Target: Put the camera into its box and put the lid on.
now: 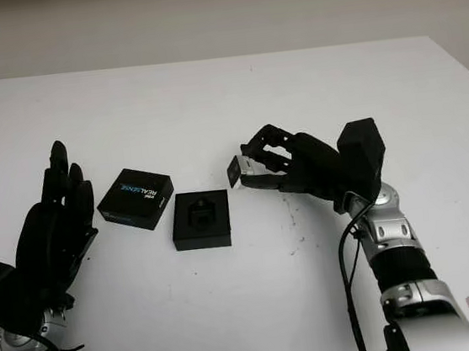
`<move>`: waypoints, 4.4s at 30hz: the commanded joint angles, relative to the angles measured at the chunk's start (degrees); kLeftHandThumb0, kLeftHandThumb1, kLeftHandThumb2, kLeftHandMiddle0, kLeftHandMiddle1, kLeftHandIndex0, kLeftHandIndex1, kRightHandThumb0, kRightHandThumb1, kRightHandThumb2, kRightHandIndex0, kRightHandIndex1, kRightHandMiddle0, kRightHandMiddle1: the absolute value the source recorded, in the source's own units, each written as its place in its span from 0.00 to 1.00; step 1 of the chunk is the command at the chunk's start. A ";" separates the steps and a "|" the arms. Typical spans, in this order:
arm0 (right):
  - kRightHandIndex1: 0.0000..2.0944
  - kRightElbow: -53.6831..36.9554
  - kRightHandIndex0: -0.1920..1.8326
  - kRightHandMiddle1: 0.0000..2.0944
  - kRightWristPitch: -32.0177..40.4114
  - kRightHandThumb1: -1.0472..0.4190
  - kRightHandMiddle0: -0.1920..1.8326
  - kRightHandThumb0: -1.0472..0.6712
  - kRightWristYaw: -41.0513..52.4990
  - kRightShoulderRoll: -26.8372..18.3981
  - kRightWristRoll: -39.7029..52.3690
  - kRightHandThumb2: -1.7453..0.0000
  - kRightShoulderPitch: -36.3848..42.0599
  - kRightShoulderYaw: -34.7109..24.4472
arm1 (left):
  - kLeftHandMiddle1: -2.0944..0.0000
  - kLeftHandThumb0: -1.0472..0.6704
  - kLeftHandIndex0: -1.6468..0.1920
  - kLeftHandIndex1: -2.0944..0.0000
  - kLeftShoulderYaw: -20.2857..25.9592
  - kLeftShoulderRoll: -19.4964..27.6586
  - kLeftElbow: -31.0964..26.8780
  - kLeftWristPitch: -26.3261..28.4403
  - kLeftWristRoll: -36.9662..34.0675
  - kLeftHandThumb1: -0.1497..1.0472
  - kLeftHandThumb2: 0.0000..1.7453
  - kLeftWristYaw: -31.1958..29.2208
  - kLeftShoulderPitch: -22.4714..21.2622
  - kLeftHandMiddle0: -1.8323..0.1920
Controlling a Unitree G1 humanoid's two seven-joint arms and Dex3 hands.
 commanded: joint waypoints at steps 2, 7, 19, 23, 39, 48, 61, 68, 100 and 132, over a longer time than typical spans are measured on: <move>0.03 -2.38 0.15 0.89 0.27 0.00 0.16 0.38 -0.31 1.67 0.90 0.97 0.92 -0.11 | 1.00 0.18 1.00 1.00 0.00 0.29 0.10 -0.34 -0.01 1.00 0.29 -0.28 -0.03 1.00; 0.02 -3.03 0.15 0.89 -0.72 0.00 0.16 0.39 -0.80 4.27 0.73 0.96 1.62 0.51 | 1.00 0.18 1.00 1.00 -0.09 0.22 -0.07 -0.15 0.22 1.00 0.29 -0.08 0.12 1.00; 0.03 -0.69 0.16 0.91 -2.28 0.00 0.17 0.40 -2.34 8.46 -0.20 0.96 2.19 2.03 | 1.00 0.18 1.00 1.00 -0.31 -0.23 -0.38 0.09 0.43 1.00 0.29 0.47 0.54 1.00; 0.03 0.29 0.16 0.91 -2.16 0.00 0.17 0.39 -2.85 10.07 -0.41 0.96 2.17 2.41 | 1.00 0.17 1.00 1.00 -0.34 -0.19 -0.06 -0.52 0.46 1.00 0.29 0.43 0.52 1.00; 0.04 -0.58 0.18 0.88 -1.90 0.02 0.19 0.37 -4.73 12.17 -1.18 0.97 4.32 3.90 | 1.00 0.17 1.00 1.00 -0.43 -0.47 0.21 -0.78 0.63 1.00 0.29 0.57 0.54 1.00; 0.03 -1.35 0.17 0.90 -3.18 0.01 0.17 0.37 -4.80 11.87 -2.19 0.97 5.28 4.58 | 1.00 0.18 1.00 1.00 -0.35 -0.57 -0.06 -0.71 0.41 1.00 0.30 0.63 0.60 1.00; 0.03 -2.01 0.17 0.90 -2.40 0.02 0.17 0.37 -5.72 12.54 -2.27 0.97 7.24 4.65 | 1.00 0.17 1.00 1.00 -0.80 -0.73 -0.30 -0.79 0.81 1.00 0.30 0.97 0.89 1.00; 0.03 -2.03 0.16 0.91 -1.55 0.01 0.16 0.38 -7.42 13.79 -2.30 0.97 7.96 4.63 | 1.00 0.17 1.00 1.00 -0.77 -0.63 -0.37 -0.39 0.80 1.00 0.29 0.96 1.20 1.00; 0.04 -0.89 0.18 0.97 -14.24 0.00 0.14 0.36 -11.70 14.30 -12.60 0.94 10.79 9.83 | 1.00 0.17 1.00 1.00 -1.11 -1.32 -0.44 -0.48 1.05 1.00 0.29 1.04 1.42 1.00; 0.02 -19.43 0.16 0.32 -16.29 0.11 0.19 0.25 -21.28 -1.03 -33.88 0.97 8.77 14.75 | 1.00 0.17 1.00 1.00 -0.74 -0.56 -0.47 -0.09 0.78 1.00 0.29 0.52 1.08 1.00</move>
